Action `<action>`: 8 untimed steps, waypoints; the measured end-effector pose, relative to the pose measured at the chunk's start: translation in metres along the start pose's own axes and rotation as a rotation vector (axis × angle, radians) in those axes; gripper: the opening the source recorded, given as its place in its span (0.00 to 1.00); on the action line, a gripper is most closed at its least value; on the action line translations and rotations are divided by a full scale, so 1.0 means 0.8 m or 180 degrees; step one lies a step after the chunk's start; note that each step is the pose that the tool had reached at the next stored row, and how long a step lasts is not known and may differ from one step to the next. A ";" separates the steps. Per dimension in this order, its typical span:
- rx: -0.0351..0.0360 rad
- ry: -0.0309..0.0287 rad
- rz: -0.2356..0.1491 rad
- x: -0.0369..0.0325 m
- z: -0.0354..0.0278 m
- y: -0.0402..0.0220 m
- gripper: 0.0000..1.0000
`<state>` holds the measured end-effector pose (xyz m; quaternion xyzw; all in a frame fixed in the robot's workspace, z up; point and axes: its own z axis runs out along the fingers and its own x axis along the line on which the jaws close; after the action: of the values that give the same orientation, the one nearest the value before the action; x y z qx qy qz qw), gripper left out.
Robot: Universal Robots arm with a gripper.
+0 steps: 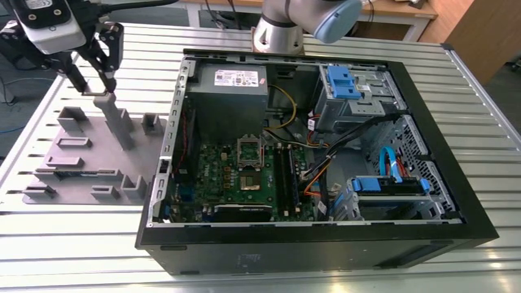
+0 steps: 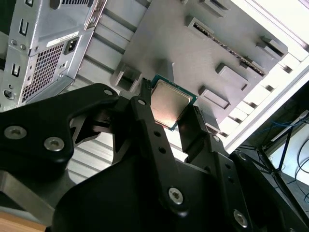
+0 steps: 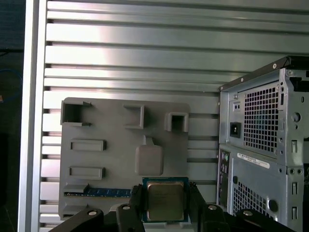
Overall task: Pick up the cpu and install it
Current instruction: 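Pick up the cpu and move it towards the insertion slot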
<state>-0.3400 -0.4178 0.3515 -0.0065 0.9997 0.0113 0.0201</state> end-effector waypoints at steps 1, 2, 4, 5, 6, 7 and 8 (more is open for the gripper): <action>0.0000 0.0000 0.0000 -0.0019 0.0001 0.0000 0.47; 0.0000 0.0000 0.0000 -0.0038 0.0002 0.0000 0.47; 0.0000 0.0000 0.0000 -0.0077 0.0004 -0.0001 0.47; 0.0000 0.0000 0.0000 -0.0096 0.0004 -0.0001 0.47; 0.0000 0.0000 0.0000 -0.0114 0.0006 -0.0002 0.47; 0.0000 0.0000 0.0000 -0.0133 0.0006 -0.0002 0.47; 0.0000 0.0000 0.0000 -0.0154 0.0007 -0.0002 0.47</action>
<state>-0.3277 -0.4178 0.3514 -0.0065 0.9997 0.0113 0.0201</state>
